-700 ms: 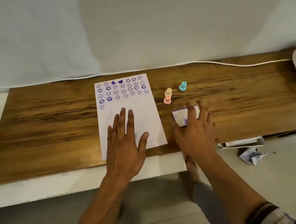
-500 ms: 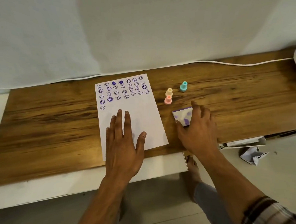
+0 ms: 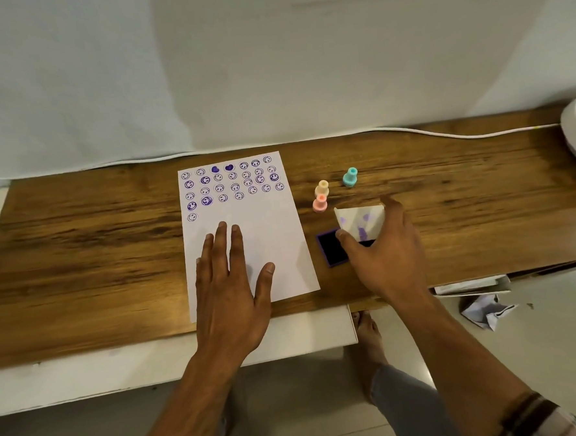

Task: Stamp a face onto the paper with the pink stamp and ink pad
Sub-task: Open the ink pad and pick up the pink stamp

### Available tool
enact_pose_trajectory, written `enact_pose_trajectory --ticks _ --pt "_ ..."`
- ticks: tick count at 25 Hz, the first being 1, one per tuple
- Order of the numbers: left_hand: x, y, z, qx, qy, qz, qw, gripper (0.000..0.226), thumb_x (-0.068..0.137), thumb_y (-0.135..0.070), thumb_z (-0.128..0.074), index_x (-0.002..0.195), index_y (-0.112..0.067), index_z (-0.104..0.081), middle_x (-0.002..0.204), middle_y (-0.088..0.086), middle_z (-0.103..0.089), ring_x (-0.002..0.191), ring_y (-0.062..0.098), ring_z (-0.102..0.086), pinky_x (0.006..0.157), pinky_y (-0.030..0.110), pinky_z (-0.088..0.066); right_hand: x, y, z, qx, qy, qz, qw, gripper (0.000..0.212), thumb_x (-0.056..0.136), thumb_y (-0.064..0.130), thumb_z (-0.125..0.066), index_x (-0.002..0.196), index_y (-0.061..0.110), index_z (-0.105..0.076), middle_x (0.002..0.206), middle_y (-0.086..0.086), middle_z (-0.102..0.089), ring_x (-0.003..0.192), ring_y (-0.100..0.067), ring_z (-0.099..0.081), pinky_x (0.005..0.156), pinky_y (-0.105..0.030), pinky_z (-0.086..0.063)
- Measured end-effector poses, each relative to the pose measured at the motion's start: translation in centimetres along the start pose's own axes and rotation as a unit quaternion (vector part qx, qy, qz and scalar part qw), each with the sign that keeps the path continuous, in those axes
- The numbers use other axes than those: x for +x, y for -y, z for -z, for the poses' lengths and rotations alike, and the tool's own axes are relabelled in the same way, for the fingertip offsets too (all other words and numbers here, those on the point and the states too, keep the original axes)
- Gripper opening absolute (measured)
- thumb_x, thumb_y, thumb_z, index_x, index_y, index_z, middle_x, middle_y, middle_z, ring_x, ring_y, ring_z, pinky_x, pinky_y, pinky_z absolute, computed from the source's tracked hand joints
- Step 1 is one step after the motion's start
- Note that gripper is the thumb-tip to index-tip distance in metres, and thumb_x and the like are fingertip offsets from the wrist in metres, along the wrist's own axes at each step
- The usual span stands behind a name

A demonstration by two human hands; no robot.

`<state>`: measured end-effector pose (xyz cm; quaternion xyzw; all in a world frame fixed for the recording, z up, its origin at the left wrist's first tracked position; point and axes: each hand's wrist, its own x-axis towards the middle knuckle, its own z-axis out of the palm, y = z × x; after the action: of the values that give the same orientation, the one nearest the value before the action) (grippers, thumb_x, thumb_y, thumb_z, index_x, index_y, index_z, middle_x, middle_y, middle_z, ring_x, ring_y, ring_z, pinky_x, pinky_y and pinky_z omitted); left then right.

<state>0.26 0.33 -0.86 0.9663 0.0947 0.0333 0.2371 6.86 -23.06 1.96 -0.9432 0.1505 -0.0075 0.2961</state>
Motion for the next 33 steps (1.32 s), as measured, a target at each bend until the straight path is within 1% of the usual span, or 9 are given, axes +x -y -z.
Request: enact_pose_trajectory --ticks 3,7,13,18,24,26,29,31,33 --pt "-0.1 -0.2 0.2 -0.014 -0.008 0.004 1.0 0.083 0.097 -0.071 -0.026 0.167 -0.032 -0.006 0.178 -0.007 0.001 0.164 0.018 0.003 0.132 0.047 -0.006 2.7 -0.8 0.9 -0.001 -0.017 -0.006 1.0 0.096 0.083 0.057 -0.078 0.156 0.025 -0.024 0.154 -0.01 -0.041 0.137 -0.033 -0.047 0.101 -0.05 -0.052" --pt "-0.1 -0.5 0.1 -0.016 -0.014 0.002 1.0 0.081 0.098 -0.069 -0.029 0.167 -0.032 -0.009 0.178 -0.006 -0.002 0.164 0.018 0.0 0.132 0.045 -0.007 5.1 -0.9 0.2 -0.019 -0.012 -0.005 1.0 0.093 0.086 0.051 -0.078 0.158 0.025 -0.026 0.159 -0.009 -0.039 0.143 -0.032 -0.041 0.109 -0.052 -0.046" --pt "-0.1 -0.6 0.1 -0.02 -0.015 0.006 1.0 0.083 0.097 -0.072 -0.026 0.167 -0.032 -0.009 0.178 -0.006 -0.003 0.164 0.019 -0.001 0.131 0.044 -0.005 5.9 -0.6 -0.9 -0.038 -0.008 0.02 0.999 0.08 0.091 0.045 -0.075 0.156 0.027 -0.03 0.158 -0.009 -0.043 0.142 -0.033 -0.044 0.108 -0.053 -0.049" --pt "-0.1 -0.5 0.3 -0.026 -0.016 0.01 0.999 0.082 0.097 -0.069 -0.031 0.167 -0.03 -0.011 0.178 -0.005 -0.005 0.164 0.02 -0.003 0.131 0.044 -0.006 6.5 -0.7 -1.4 -0.101 -0.039 0.042 0.993 0.074 0.093 0.052 -0.07 0.153 0.027 -0.036 0.157 -0.011 -0.043 0.142 -0.034 -0.041 0.109 -0.053 -0.045" --pt "-0.1 -0.6 0.9 -0.035 -0.023 0.016 0.999 0.083 0.096 -0.071 -0.026 0.166 -0.029 -0.013 0.178 -0.003 -0.007 0.164 0.021 -0.005 0.13 0.045 -0.008 7.3 -0.3 -1.5 -0.093 -0.052 0.028 0.994 0.071 0.094 0.057 -0.066 0.151 0.026 -0.039 0.157 -0.012 -0.042 0.141 -0.034 -0.042 0.108 -0.052 -0.046" --pt "0.0 -0.7 1.0 -0.042 -0.022 0.023 0.999 0.083 0.096 -0.071 -0.025 0.166 -0.028 -0.016 0.177 -0.003 -0.008 0.164 0.021 -0.006 0.131 0.045 -0.009 7.0 0.8 -1.5 -0.043 -0.07 0.089 0.993 0.06 0.094 0.055 -0.068 0.144 0.029 -0.047 0.147 -0.007 -0.052 0.131 -0.029 -0.049 0.1 -0.048 -0.051" --pt "-0.1 -0.9 1.2 -0.053 -0.021 0.03 0.998 0.081 0.096 -0.068 -0.032 0.165 -0.025 -0.025 0.177 -0.001 -0.014 0.163 0.023 -0.01 0.131 0.048 -0.013 5.8 2.7 -2.3 -0.011 -0.05 0.193 0.98 0.04 0.092 0.051 -0.069 0.125 0.029 -0.065 0.118 0.001 -0.069 0.107 -0.019 -0.06 0.081 -0.037 -0.052" --pt "0.0 -1.2 1.5 -0.061 -0.022 0.035 0.997 0.078 0.096 -0.064 -0.039 0.162 -0.024 -0.032 0.175 0.001 -0.02 0.162 0.024 -0.015 0.131 0.05 -0.017 4.9 3.3 -3.2 -0.052 -0.023 0.218 0.974 0.033 0.094 0.044 -0.07 0.122 0.025 -0.069 0.112 0.0 -0.072 0.102 -0.019 -0.061 0.081 -0.036 -0.05" --pt "-0.2 -1.4 1.7 -0.069 -0.029 0.036 0.997 0.073 0.096 -0.059 -0.047 0.158 -0.022 -0.041 0.171 0.004 -0.032 0.159 0.026 -0.025 0.128 0.049 -0.024 4.5 3.4 -3.4 -0.069 -0.009 0.211 0.975 0.031 0.096 0.038 -0.071 0.122 0.022 -0.071 0.11 0.0 -0.072 0.1 -0.018 -0.061 0.082 -0.033 -0.048"
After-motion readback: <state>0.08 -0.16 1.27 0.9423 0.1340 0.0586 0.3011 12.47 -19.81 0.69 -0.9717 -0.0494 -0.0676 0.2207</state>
